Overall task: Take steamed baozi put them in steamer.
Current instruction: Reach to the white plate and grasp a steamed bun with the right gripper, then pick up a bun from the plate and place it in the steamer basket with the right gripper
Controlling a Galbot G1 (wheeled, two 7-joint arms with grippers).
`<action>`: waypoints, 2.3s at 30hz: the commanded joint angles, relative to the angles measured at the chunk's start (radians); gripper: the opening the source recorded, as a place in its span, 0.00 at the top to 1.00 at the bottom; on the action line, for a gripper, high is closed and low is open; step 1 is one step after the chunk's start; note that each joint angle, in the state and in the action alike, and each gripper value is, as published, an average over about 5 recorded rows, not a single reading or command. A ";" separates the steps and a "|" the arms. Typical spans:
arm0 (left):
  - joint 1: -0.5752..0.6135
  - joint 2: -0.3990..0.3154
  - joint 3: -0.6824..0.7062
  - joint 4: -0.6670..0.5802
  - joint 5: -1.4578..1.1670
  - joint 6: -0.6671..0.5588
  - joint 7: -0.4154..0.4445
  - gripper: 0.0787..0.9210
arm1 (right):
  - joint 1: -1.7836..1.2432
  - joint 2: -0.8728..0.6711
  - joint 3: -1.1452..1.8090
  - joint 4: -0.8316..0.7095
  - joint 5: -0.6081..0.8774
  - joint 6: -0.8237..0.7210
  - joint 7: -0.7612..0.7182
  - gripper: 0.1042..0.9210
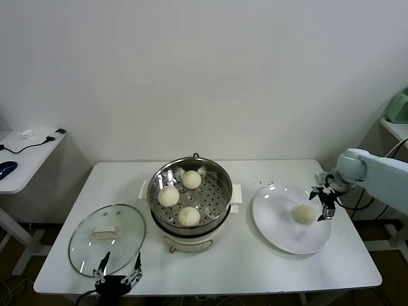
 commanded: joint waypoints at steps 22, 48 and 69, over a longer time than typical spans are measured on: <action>0.010 0.002 0.009 -0.010 0.005 -0.002 -0.002 0.12 | 0.154 0.005 -0.053 0.084 0.095 -0.053 0.016 0.31; -0.018 0.020 0.018 -0.032 -0.002 0.006 0.003 0.12 | 0.677 0.591 -0.397 0.465 0.874 -0.301 0.242 0.31; -0.018 0.025 0.020 -0.024 -0.010 0.002 0.002 0.12 | 0.390 0.586 -0.368 0.298 0.687 -0.331 0.308 0.31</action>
